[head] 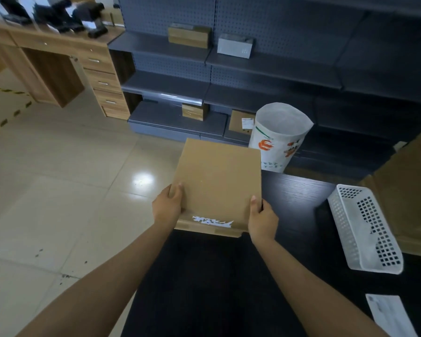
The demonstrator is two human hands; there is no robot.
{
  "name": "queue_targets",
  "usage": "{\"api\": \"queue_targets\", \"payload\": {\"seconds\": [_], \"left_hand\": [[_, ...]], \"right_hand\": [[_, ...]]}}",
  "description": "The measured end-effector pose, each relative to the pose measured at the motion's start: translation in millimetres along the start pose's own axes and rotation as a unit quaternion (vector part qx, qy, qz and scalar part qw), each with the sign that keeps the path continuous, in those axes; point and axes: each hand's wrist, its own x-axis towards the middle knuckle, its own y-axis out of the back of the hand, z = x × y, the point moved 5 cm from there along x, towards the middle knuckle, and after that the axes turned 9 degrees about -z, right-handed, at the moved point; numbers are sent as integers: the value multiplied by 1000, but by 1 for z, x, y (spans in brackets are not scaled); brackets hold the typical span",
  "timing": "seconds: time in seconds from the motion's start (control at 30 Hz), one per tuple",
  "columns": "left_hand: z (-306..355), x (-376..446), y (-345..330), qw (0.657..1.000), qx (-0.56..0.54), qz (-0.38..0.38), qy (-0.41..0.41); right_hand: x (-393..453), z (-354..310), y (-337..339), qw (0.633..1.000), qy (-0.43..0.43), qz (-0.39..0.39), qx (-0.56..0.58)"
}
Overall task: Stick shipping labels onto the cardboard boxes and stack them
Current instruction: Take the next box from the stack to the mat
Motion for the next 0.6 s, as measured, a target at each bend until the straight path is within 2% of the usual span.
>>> {"api": "queue_targets", "payload": {"seconds": [0.17,0.37,0.6], "left_hand": [[18,-37,-43,999,44,2,-20],[35,-115,-130,997,34,-20,-67],[-3,-202,-201,997,44,-55,-42]], "right_hand": [[-7,29,61,1000,17,26,0],[-26,98,162,998,33,51,3],[-53,178,230,999,12,4,-36]]}}
